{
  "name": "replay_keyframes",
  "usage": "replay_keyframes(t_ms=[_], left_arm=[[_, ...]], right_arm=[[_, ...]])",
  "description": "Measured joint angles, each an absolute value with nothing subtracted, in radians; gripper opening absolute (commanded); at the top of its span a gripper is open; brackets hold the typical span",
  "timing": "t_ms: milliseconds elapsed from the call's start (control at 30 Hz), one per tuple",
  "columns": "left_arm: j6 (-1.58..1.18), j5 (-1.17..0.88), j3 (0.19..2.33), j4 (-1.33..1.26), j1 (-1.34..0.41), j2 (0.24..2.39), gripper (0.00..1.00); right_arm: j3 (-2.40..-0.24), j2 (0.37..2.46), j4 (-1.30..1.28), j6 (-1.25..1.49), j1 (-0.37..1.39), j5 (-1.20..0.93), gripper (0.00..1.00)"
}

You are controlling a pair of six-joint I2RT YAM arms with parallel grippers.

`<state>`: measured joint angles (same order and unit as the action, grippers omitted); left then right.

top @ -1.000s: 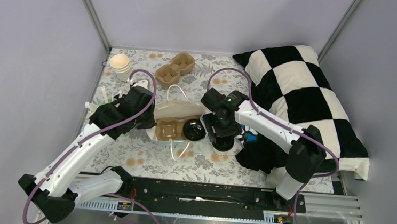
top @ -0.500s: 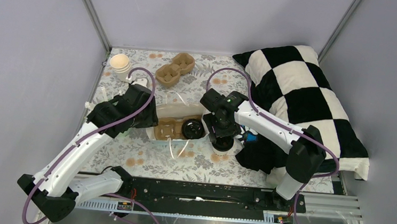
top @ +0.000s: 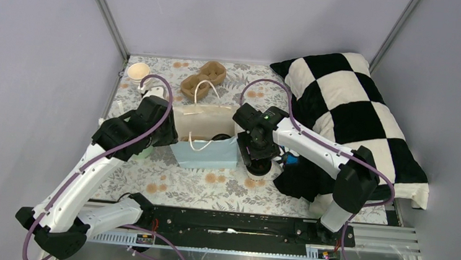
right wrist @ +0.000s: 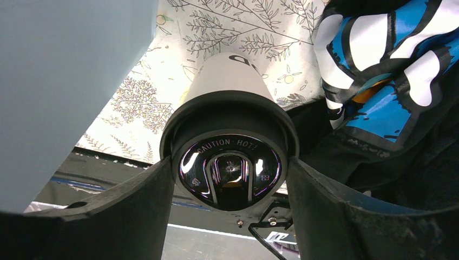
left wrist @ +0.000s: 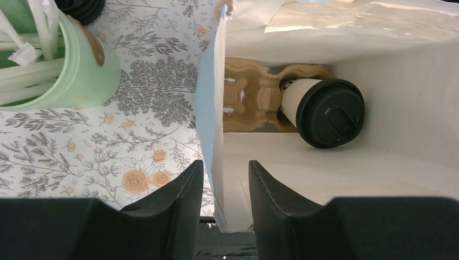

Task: Pack the takeout coffee

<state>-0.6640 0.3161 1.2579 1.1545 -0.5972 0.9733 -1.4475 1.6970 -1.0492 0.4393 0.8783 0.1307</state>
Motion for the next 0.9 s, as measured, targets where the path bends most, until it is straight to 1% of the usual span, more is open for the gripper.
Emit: replay_keyframes(t_ms=[67,100,300,500,600,800,900], left_arm=[[-0.663,0.331,1.259,1.155,-0.597,0.978,0.51],[-0.66,0.342,1.262,1.158,-0.597,0.984,0.52],[-0.652,0.385,1.347,1.169,-0.574,1.089,0.52],[-0.644,0.379,1.358,1.16,-0.52,1.126,0.42],[-0.635,0.373,1.358,1.158,-0.488,1.123,0.34],[-0.61,0.339,1.36,1.146,-0.439,1.108,0.27],[-0.6,0.326,1.36,1.136,-0.434,1.1,0.18]], right_arm=[[-1.448,1.697,-1.049,0.439,0.878,0.131,0.7],[-1.448,1.697,-1.049,0.44,0.878,0.131,0.7],[-1.438,1.688,-1.041,0.443,0.878,0.134,0.69],[-1.406,1.651,-1.029,0.455,0.879,0.168,0.69],[-1.396,1.612,-1.03,0.458,0.878,0.195,0.68],[-1.392,1.473,-1.039,0.437,0.876,0.249,0.67],[-1.412,1.407,-1.066,0.388,0.876,0.279,0.67]])
